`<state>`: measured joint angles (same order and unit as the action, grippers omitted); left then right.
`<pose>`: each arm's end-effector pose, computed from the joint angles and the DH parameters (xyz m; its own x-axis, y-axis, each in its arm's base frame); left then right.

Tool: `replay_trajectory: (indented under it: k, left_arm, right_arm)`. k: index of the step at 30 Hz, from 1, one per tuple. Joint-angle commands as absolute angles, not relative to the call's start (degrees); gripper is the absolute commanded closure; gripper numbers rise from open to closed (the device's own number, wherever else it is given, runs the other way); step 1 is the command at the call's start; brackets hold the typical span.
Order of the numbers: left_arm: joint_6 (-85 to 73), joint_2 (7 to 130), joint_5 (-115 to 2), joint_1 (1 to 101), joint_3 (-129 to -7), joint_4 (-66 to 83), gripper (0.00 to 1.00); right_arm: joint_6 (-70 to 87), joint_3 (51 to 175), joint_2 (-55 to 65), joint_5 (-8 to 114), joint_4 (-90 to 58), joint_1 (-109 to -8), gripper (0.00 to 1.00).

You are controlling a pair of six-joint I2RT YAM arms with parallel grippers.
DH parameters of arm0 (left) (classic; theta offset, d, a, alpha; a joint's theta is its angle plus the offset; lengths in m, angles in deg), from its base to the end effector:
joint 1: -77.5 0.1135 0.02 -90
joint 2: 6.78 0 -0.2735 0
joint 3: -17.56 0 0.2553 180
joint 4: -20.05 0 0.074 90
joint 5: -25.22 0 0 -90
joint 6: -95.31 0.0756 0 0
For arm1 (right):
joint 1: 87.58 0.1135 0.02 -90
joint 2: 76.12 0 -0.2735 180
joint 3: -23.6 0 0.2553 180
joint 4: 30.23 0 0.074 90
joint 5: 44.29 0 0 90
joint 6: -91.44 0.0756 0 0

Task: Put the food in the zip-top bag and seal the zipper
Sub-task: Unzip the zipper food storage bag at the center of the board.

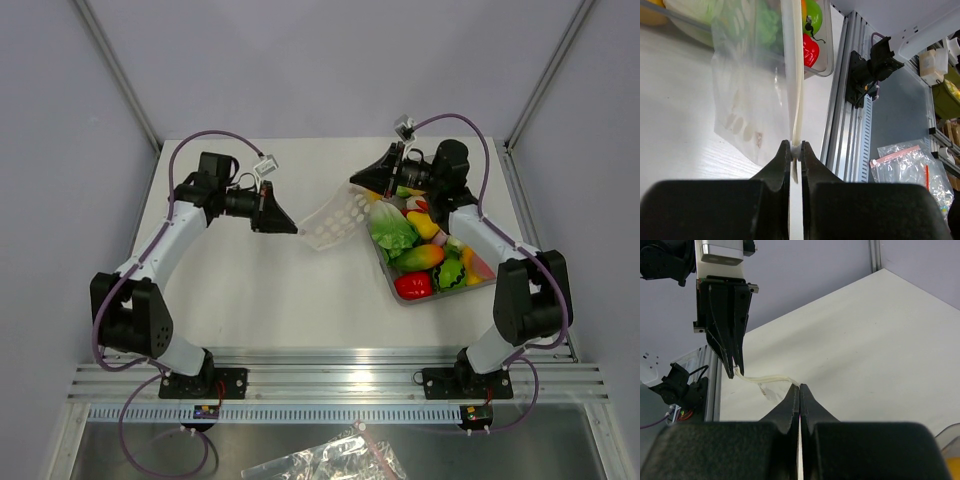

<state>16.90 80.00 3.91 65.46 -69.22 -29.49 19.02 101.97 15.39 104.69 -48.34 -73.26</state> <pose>0.3039 -0.1368 0.3094 -0.5949 0.2015 -0.7781 0.8030 0.1928 -0.5640 0.3603 0.1588 0.3387 -0.2083 0.1075 -0.9721 -0.9355 0.2682 0.2301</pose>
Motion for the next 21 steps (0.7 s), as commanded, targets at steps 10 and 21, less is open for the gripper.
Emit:
replay_trajectory:
  k: [10, 21]
  left_arm:
    - [16.5, 75.4, 2.7, 67.1, -66.5, -30.4, 1.00]
    - [-0.8, 71.4, -6.2, 67.3, -62.8, -14.5, 1.00]
  right_arm:
    - [24.0, 106.5, 17.8, 103.0, -57.8, -74.5, 1.00]
    - [14.7, 114.0, 15.6, 96.5, -32.2, -74.2, 0.40]
